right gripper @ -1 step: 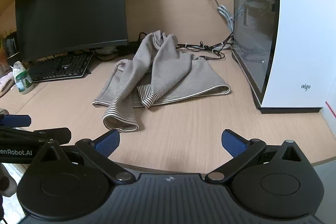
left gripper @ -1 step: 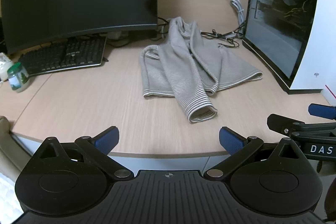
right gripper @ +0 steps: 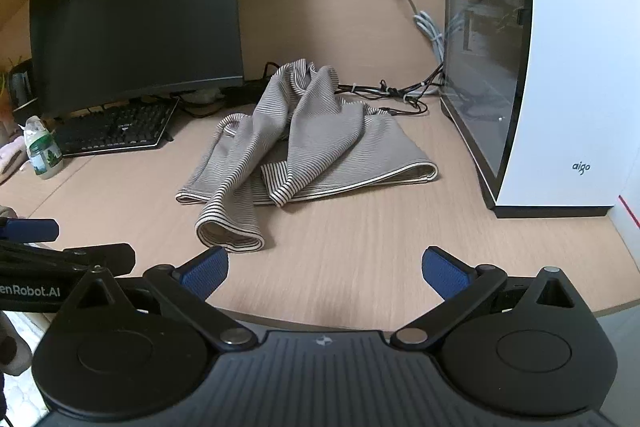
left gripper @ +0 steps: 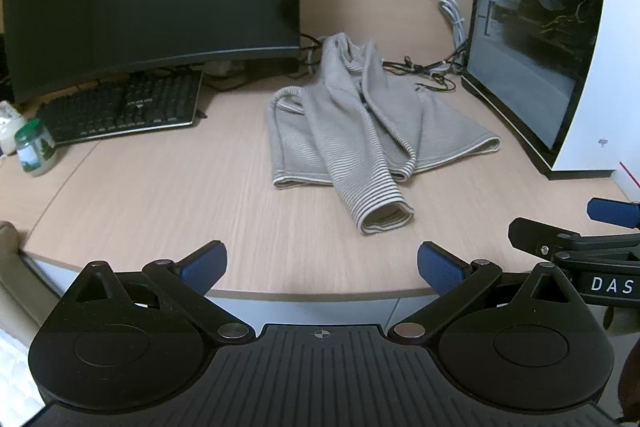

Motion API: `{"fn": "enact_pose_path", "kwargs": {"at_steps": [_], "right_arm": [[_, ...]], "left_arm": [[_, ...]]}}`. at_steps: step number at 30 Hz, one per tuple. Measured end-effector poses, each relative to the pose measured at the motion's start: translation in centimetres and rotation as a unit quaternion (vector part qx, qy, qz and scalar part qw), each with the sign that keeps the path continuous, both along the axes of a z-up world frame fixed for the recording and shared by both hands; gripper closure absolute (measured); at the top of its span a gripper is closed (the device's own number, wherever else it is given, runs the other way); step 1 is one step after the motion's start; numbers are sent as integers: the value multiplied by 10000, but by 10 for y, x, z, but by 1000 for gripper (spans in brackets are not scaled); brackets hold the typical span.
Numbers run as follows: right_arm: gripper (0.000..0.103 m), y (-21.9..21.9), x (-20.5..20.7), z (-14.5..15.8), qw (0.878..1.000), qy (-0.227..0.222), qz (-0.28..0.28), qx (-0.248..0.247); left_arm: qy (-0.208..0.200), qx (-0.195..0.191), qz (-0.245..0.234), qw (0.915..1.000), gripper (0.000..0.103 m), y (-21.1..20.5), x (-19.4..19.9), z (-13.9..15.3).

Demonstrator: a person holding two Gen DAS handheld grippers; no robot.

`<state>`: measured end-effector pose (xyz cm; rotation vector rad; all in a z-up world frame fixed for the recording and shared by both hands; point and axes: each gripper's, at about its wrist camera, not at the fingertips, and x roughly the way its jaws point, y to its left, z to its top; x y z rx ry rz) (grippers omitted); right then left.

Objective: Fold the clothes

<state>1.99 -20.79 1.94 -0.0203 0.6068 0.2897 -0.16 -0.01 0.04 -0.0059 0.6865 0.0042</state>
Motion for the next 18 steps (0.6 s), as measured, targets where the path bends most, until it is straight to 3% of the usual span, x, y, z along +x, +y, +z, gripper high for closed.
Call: {"fn": "enact_pose_path", "kwargs": {"at_steps": [6, 18], "right_arm": [[0, -9, 4, 2, 9996, 235, 13, 166], [0, -6, -2, 0, 9998, 186, -82, 65]], "left_arm": [[4, 8, 33, 10000, 0, 0, -5, 1], [91, -15, -21, 10000, 0, -3, -2, -1]]}}
